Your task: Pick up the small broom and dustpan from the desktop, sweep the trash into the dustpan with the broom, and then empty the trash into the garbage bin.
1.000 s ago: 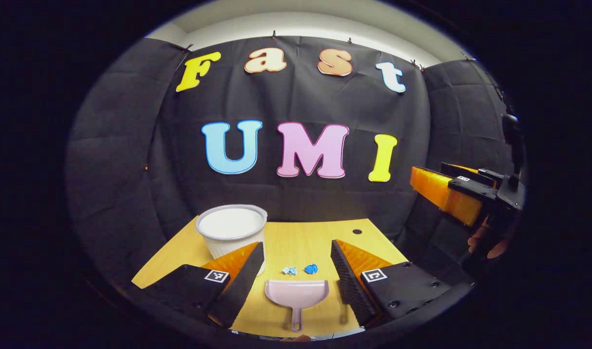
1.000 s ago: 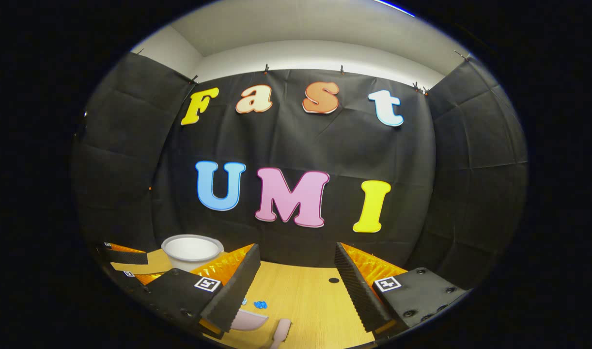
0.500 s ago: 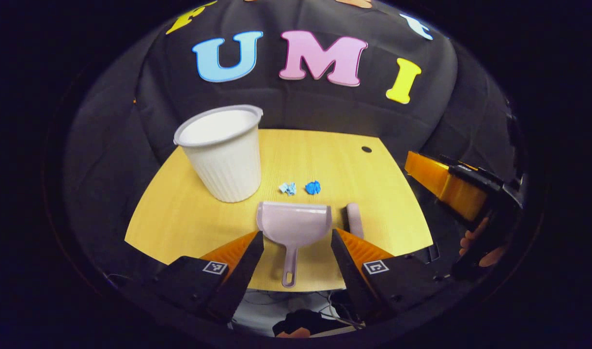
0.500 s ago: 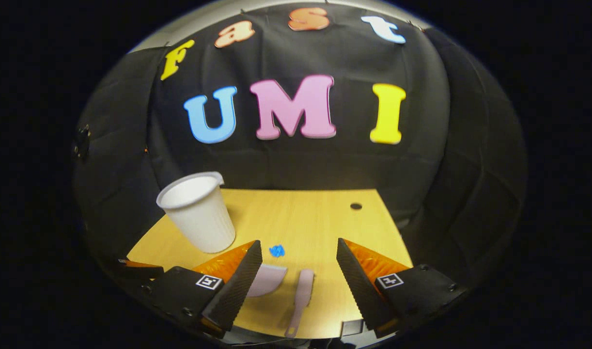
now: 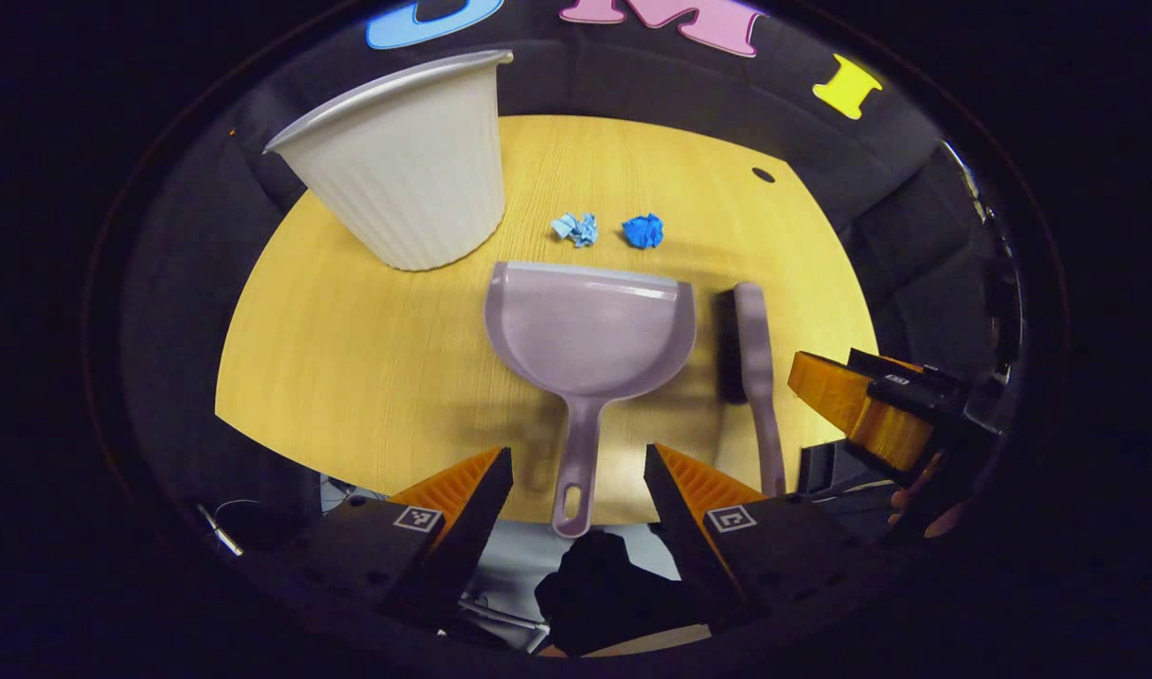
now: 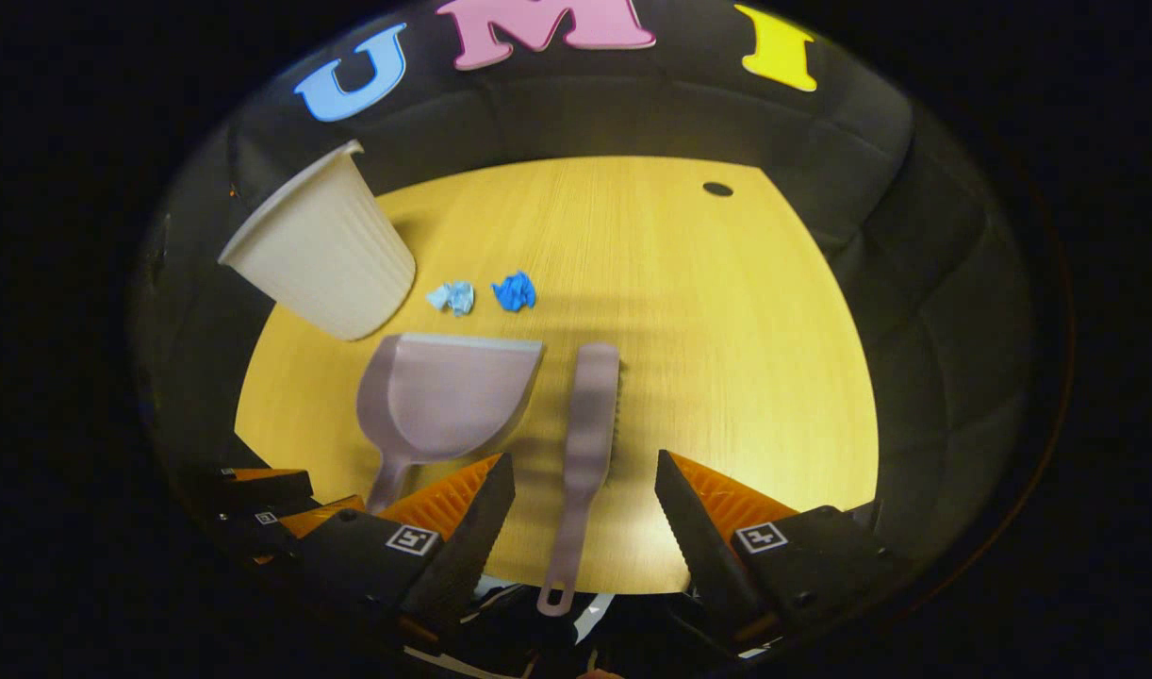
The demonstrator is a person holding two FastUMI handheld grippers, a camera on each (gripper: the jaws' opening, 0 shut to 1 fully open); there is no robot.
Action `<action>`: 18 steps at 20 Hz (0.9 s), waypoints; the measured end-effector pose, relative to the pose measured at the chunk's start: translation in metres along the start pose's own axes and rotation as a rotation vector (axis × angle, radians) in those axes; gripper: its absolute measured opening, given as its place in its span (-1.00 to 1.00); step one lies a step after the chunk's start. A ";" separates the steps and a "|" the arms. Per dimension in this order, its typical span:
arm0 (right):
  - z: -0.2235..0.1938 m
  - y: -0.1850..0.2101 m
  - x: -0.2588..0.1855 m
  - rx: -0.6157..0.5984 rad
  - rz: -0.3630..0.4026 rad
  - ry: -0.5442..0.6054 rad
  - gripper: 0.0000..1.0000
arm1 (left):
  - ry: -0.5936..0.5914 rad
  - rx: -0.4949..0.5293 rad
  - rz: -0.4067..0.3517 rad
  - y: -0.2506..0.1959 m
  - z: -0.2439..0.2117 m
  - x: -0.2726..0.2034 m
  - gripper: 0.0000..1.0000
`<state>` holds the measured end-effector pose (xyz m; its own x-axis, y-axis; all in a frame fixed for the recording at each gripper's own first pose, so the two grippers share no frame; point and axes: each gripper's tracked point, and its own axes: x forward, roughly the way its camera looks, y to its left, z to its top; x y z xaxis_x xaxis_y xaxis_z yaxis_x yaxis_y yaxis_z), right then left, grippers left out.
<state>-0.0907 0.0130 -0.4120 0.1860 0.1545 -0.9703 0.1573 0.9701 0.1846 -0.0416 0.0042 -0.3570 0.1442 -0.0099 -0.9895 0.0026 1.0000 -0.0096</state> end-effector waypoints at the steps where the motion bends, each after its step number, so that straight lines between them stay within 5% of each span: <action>1: -0.007 0.001 0.007 0.002 0.004 0.040 0.96 | 0.027 -0.001 0.010 0.001 0.000 0.007 0.69; 14: -0.036 -0.006 0.063 -0.006 -0.090 0.293 0.87 | 0.194 0.028 0.037 0.002 0.029 0.089 0.61; 17: -0.039 -0.007 0.070 0.005 -0.096 0.325 0.08 | 0.205 0.026 0.022 -0.001 0.032 0.098 0.34; 18: -0.038 -0.007 0.070 0.010 -0.098 0.329 0.04 | 0.208 0.022 0.014 -0.003 0.032 0.102 0.29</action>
<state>-0.1161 0.0240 -0.4877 -0.1529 0.1144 -0.9816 0.1689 0.9817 0.0881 0.0050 0.0000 -0.4529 -0.0629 0.0071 -0.9980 0.0241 0.9997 0.0056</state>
